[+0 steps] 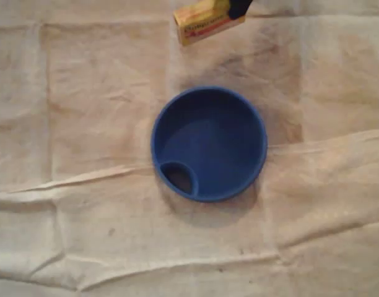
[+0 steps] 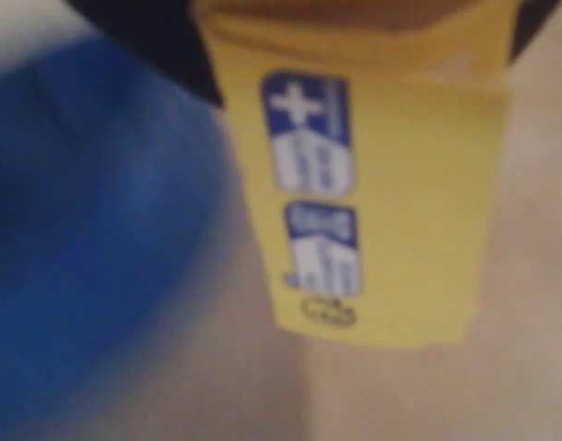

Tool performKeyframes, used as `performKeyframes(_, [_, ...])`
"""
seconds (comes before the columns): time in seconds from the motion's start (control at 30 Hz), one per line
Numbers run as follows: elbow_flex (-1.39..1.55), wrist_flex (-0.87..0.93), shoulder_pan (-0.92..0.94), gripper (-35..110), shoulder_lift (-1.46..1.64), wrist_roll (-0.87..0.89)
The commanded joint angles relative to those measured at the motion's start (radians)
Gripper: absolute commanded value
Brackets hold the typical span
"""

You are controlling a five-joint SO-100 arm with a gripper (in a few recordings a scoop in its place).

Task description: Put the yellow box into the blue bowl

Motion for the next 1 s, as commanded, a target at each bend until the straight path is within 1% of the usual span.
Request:
performKeyframes(0.0, [-0.037, -0.008, -0.009, 0, 0.078, 0.003])
performKeyframes(0.27, [-0.19, -0.008, -0.089, 0, 0.074, 0.006])
performKeyframes(0.4, [-0.29, -0.008, -0.16, 0, 0.049, 0.061])
performKeyframes(0.7, [-0.535, -0.003, -0.186, 0, -0.261, 0.195])
performKeyframes(0.97, [-0.795, 0.006, -0.186, 0, -0.503, 0.232])
